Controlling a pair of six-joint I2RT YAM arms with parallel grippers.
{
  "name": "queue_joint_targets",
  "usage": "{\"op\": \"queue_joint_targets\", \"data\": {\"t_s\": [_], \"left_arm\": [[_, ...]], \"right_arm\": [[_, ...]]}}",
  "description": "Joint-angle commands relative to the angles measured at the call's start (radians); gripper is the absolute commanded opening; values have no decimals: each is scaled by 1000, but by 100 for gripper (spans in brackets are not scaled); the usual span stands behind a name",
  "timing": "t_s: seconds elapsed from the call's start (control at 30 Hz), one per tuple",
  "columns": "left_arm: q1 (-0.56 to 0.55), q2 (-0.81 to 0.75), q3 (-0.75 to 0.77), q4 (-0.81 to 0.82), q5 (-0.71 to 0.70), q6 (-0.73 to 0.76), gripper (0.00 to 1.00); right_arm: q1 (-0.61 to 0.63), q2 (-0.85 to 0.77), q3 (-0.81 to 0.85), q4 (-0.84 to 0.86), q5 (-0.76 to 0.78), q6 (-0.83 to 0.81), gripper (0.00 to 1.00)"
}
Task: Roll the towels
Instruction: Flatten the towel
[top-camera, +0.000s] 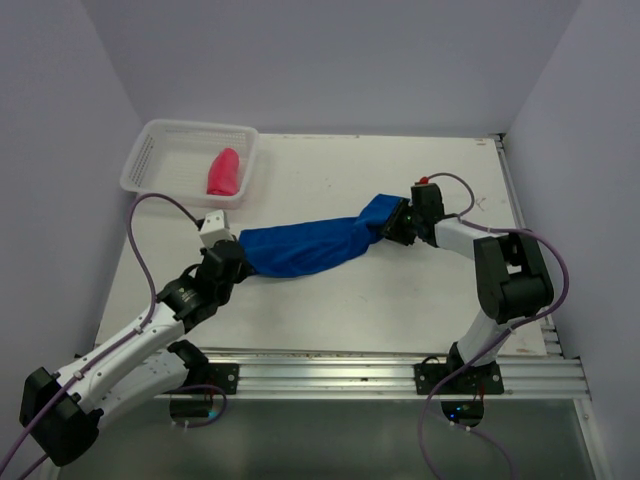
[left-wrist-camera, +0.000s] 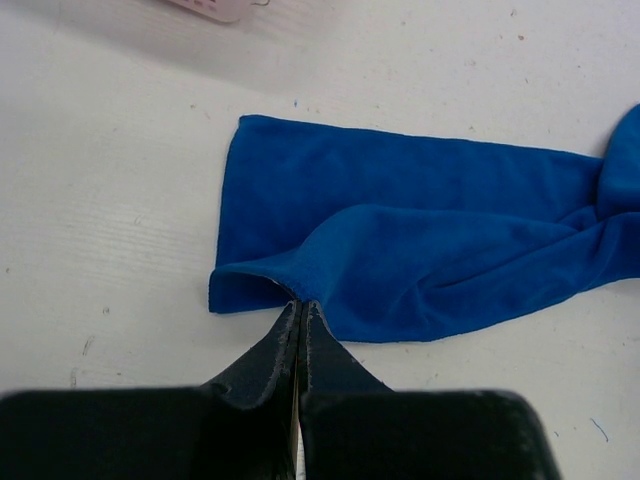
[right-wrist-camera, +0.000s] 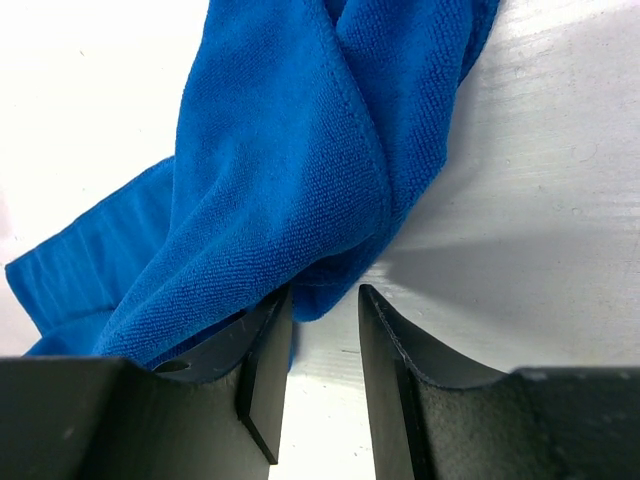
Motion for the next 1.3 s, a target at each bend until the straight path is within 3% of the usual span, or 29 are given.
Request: {"op": "queue_joint_targets", "data": {"t_s": [0.0,0.43,0.63,1.27], "left_arm": [[4,-3,-17,43,0,4,0],[4,16,-23,62,11,8,0],[4,21,-24,65,14,14,0],[4,36,-38,83,29,15,0]], "right_arm": [[-8,-43,9,56,-15,20,37],[-8,-89,-8,70,-22,15,33],[-10,-83,-3,62,-30,20,40],[-10,-46,-21,42,-39,18,41]]}}
